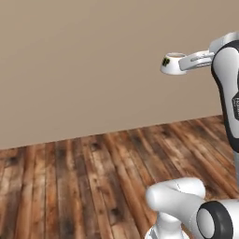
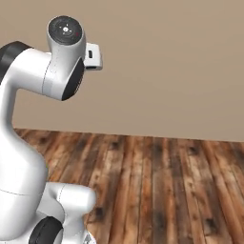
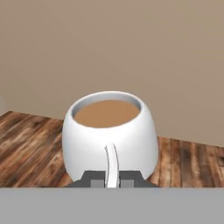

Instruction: Pick the cup of tea, navigate to the dining table, and place it on the saucer.

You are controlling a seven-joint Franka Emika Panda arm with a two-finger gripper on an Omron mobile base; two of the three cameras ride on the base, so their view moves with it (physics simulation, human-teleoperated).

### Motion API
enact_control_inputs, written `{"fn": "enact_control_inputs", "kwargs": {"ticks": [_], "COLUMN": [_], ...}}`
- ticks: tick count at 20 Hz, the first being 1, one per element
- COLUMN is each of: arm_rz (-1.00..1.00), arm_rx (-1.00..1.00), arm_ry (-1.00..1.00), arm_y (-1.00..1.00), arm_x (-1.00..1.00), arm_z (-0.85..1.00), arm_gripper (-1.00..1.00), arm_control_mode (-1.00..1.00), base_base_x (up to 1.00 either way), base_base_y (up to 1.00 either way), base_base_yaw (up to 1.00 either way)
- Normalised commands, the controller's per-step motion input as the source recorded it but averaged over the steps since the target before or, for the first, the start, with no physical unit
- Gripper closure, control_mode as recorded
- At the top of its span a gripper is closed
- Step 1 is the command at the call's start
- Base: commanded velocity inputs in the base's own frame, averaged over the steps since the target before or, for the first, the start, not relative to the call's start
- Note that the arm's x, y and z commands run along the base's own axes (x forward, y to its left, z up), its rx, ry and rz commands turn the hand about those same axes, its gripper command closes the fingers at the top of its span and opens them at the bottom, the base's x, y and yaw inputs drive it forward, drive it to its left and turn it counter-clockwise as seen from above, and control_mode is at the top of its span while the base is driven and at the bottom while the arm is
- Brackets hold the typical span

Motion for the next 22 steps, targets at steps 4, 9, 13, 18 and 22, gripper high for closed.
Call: {"fn": "enact_control_inputs", "kwargs": {"ticks": [4, 9, 13, 18, 22], "arm_rz": [0.0, 0.0, 0.0, 0.0, 0.0], "arm_rx": [0.0, 0.0, 0.0, 0.0, 0.0], "arm_ry": [0.0, 0.0, 0.0, 0.0, 0.0], "arm_y": [0.0, 0.0, 0.0, 0.0, 0.0], "arm_x": [0.0, 0.0, 0.0, 0.0, 0.0], "arm_z": [0.0, 0.0, 0.0, 0.0, 0.0], "arm_gripper": [1.0, 1.0, 1.0, 1.0, 1.0], "arm_control_mode": [1.0, 1.0, 1.0, 1.0, 1.0], "base_base_x": [1.0, 1.0, 1.0, 1.0, 1.0], "base_base_y": [-0.15, -0.07, -0.04, -0.05, -0.05], "base_base_yaw": [-0.26, -0.41, -0.46, -0.46, -0.47]}}
